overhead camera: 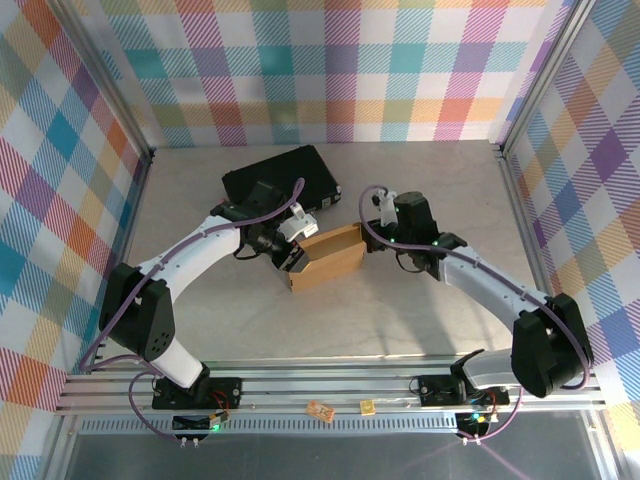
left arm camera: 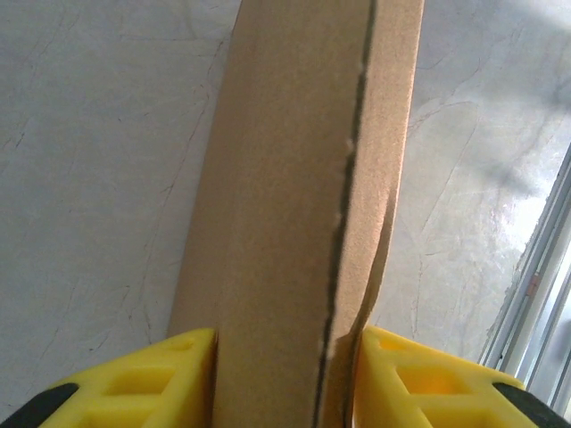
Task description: Fold the paper box
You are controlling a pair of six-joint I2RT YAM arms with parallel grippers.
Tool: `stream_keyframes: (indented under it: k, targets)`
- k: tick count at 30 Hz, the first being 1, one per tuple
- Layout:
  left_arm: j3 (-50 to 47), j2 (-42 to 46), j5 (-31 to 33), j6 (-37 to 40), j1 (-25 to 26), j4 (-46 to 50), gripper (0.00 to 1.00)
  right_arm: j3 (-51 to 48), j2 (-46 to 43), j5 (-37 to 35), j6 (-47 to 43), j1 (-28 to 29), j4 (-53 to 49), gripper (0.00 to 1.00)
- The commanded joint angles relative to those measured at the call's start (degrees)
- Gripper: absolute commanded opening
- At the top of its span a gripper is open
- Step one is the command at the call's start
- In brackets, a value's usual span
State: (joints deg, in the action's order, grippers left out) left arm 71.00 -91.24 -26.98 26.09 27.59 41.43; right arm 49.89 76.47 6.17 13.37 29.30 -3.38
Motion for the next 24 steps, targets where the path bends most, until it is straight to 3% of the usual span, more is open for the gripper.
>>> stream_keyframes:
  k: [1,6,14,17,20,22,24]
  targets:
    - [0.48,-0.06,4.37,-3.06,-1.05,-4.31,0.4,-5.18,-2.11,2.12,1.41,1.75,2.13,0.0]
    - [-1.17,2.83,5.71,-8.72,-1.02,-7.08,0.48,-8.22,-2.99,0.85,0.19,2.34,5.04,0.0]
    - [-3.46,9.21,3.81,-26.59,-1.04,-9.25,0.68,-9.83,-3.0,-2.03,-0.03,3.2,6.55,0.0]
    - [-4.95,12.15,3.86,-33.92,-1.1,-9.52,0.68,-9.72,-3.07,-2.91,-0.18,3.49,6.54,0.0]
    - [-5.38,15.95,10.13,-45.82,-1.78,-8.48,0.69,-9.89,-3.42,-3.78,-0.27,3.65,6.45,0.0]
    - [-5.74,19.2,14.57,-57.72,-2.36,-7.35,0.67,-10.08,-3.68,-4.81,-0.19,3.83,6.29,0.0]
    - [-5.88,22.32,18.54,-69.48,-2.5,-6.4,0.59,-10.43,-4.08,-5.52,0.07,4.06,6.27,0.0]
